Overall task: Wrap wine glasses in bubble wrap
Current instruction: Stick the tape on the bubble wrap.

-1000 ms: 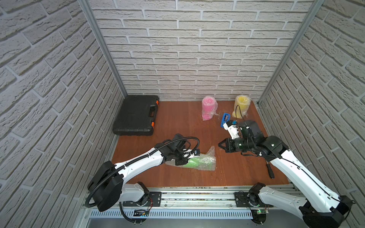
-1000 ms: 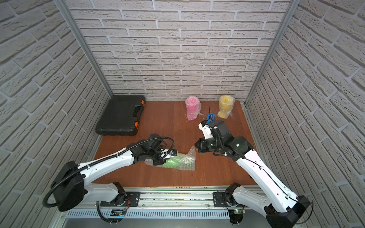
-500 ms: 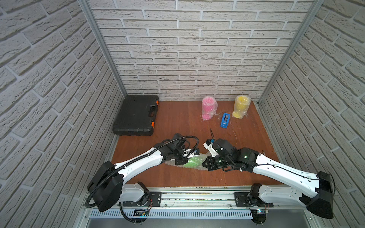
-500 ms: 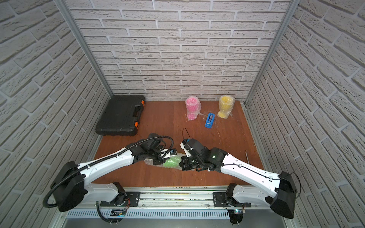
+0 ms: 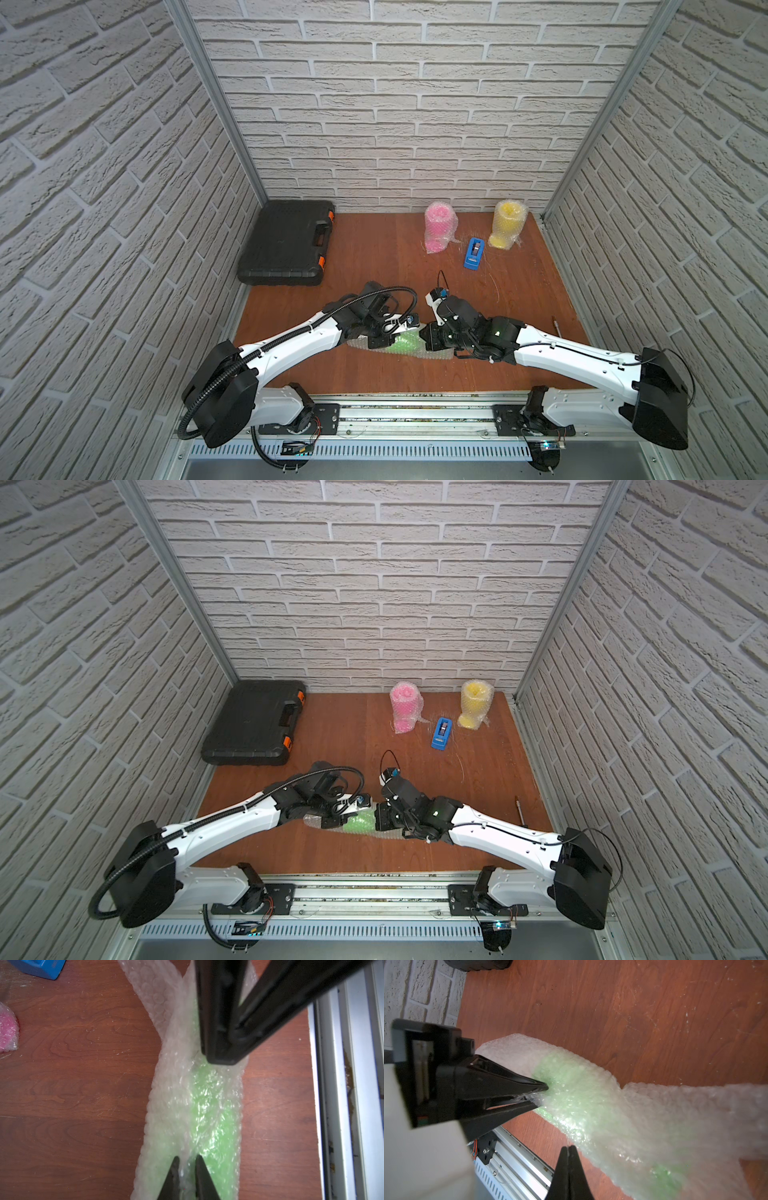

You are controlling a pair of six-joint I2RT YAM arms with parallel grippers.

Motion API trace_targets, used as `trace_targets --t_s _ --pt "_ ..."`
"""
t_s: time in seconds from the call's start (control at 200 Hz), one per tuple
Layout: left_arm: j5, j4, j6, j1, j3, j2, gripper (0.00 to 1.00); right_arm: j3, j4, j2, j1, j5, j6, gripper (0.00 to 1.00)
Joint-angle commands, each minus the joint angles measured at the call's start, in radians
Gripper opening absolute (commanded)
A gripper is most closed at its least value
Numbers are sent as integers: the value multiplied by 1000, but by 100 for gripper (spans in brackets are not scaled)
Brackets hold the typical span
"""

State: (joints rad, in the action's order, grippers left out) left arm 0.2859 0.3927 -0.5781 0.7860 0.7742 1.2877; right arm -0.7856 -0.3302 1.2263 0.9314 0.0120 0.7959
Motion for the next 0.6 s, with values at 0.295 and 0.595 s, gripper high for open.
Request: trace_targets --t_s 0.295,0.595 --pt "32 48 2 -4 -29 12 15 63 237 81 4 232 -72 13" --pt "33 56 -3 -4 -26 15 15 118 327 104 4 397 -116 41"
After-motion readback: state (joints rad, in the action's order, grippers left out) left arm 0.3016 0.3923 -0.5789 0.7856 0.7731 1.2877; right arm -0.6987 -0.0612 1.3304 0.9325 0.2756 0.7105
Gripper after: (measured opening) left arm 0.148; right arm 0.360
